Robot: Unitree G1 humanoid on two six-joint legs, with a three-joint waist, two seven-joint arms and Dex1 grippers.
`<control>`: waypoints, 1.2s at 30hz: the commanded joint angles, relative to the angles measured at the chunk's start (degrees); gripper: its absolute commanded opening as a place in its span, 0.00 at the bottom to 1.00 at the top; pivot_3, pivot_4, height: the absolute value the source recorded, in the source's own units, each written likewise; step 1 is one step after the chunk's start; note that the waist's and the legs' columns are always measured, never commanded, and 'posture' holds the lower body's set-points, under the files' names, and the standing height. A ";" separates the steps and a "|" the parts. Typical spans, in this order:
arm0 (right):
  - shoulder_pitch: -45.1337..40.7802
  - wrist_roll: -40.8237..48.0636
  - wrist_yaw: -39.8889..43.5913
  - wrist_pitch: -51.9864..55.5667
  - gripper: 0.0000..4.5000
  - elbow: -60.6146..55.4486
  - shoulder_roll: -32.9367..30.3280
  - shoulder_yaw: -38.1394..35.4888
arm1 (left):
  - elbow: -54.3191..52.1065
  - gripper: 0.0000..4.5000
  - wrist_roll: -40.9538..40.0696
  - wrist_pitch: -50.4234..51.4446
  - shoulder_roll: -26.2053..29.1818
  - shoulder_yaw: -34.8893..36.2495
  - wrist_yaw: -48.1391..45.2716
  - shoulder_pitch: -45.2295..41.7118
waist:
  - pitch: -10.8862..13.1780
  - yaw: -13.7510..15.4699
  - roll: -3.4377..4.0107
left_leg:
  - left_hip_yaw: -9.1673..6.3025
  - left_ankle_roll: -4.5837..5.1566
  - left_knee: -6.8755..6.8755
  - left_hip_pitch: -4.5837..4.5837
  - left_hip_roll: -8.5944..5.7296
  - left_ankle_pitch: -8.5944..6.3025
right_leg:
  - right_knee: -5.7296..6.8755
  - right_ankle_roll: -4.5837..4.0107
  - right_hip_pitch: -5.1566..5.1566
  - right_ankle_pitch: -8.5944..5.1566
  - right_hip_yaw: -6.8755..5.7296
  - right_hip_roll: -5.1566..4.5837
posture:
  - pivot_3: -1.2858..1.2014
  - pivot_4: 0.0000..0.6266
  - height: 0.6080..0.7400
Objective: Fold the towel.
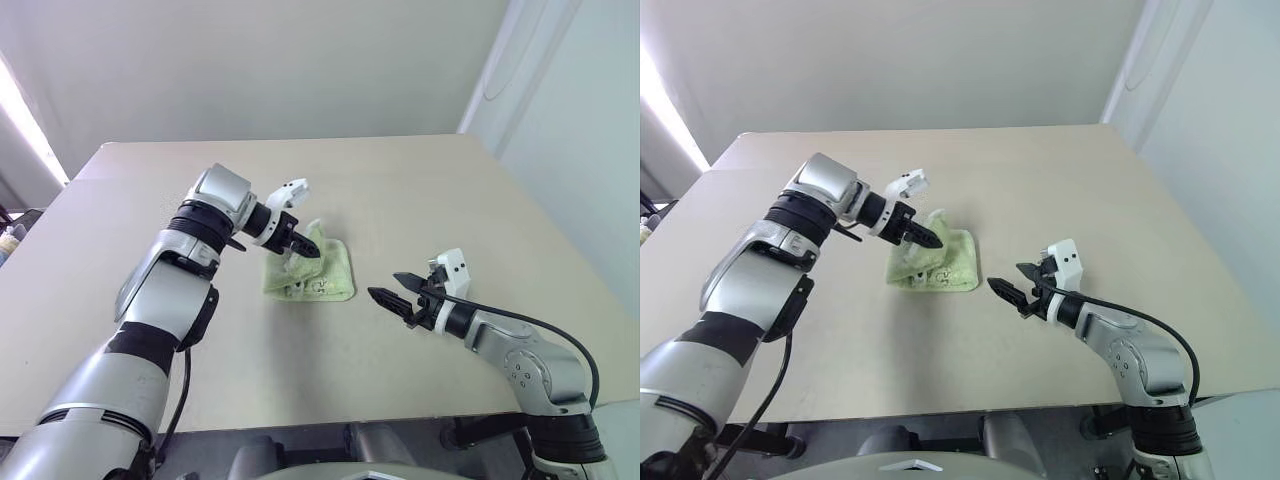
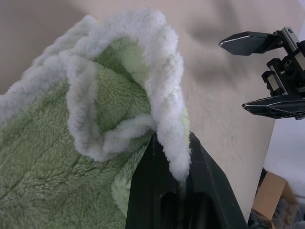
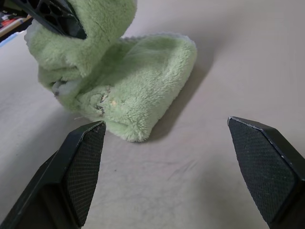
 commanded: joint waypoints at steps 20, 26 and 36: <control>-0.32 -0.79 -1.95 -1.09 0.96 -1.49 -0.63 -2.09 | 3.84 0.40 -1.35 -8.40 -7.38 9.41 11.52 1.36 | 0.00 0.03 0.00 | 0.00 0.00 0.00 0.02 -0.01 0.00 | 0.01 0.00 0.02 0.01 0.00 0.01 | 0.52 0.00 0.79; -0.90 -1.00 -2.01 -1.26 0.96 -0.96 -0.23 -1.93 | 0.19 0.88 -1.87 -8.33 -4.84 7.98 5.89 1.08 | 0.00 -0.09 0.00 | 0.00 0.00 0.00 0.02 -0.01 0.00 | 0.01 0.00 0.02 0.01 0.00 0.01 | 0.52 0.00 0.79; -4.25 0.43 -2.60 -2.15 0.96 -0.09 1.01 -4.02 | -3.92 0.96 -9.65 -14.91 4.53 19.49 1.75 -0.88 | 0.00 -0.17 0.01 | 0.00 0.00 0.00 0.06 0.00 0.00 | 0.03 0.00 0.03 0.01 0.00 0.01 | 0.52 0.00 0.79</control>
